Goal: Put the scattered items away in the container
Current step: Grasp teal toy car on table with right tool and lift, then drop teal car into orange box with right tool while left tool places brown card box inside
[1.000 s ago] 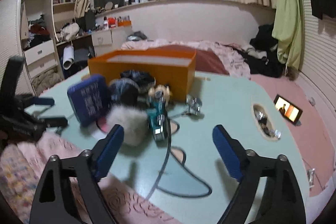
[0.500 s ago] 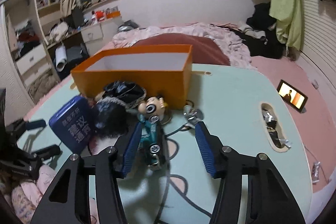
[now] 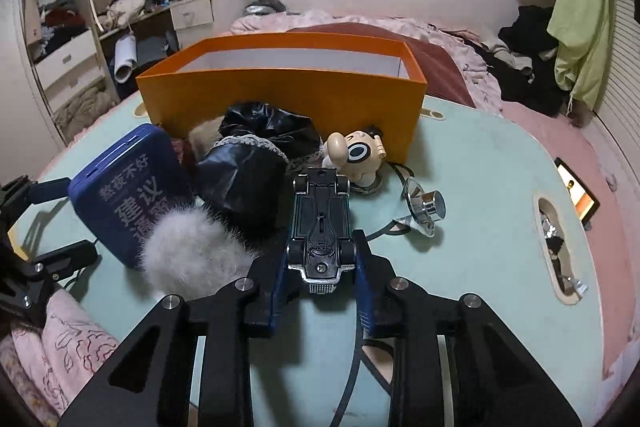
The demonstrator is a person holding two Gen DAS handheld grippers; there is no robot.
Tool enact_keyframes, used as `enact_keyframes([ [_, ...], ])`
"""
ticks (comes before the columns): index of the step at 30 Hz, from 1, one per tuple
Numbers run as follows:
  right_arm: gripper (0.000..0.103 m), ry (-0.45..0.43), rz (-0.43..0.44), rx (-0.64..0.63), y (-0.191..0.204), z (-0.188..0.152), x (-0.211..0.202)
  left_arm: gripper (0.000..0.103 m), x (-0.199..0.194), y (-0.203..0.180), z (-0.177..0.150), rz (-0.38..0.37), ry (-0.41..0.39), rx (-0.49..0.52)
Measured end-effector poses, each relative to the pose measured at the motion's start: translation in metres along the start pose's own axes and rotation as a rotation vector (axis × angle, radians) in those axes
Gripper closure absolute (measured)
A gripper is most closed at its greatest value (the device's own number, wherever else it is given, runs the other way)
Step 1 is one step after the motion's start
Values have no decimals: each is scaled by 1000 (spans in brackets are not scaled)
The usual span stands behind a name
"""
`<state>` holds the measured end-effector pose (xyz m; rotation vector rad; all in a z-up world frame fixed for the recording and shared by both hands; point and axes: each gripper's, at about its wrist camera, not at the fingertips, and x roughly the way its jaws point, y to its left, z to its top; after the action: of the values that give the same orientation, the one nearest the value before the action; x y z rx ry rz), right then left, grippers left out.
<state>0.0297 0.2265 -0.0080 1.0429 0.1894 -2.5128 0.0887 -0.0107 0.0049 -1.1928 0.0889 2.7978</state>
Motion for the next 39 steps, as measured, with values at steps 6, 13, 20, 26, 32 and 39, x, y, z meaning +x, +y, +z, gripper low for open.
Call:
enact_keyframes([
  [6, 73, -190, 31, 29, -10, -16, -34, 0, -1, 3, 1, 13, -3, -14],
  [13, 73, -283, 17, 18, -8, -31, -52, 11, -5, 33, 29, -33, -24, -103],
  [20, 73, -264, 26, 24, -7, -27, -50, 40, 28, 28, 57, -38, 88, 22],
  [26, 73, -257, 26, 19, -7, -25, -53, 41, 44, 20, 63, -93, 147, 83],
  [32, 73, -245, 28, 17, -6, -22, -51, 61, 37, 20, 62, -77, 102, 74],
  [39, 73, -256, 35, 41, -12, -18, -56, 62, -14, 36, 56, -84, -37, -8],
])
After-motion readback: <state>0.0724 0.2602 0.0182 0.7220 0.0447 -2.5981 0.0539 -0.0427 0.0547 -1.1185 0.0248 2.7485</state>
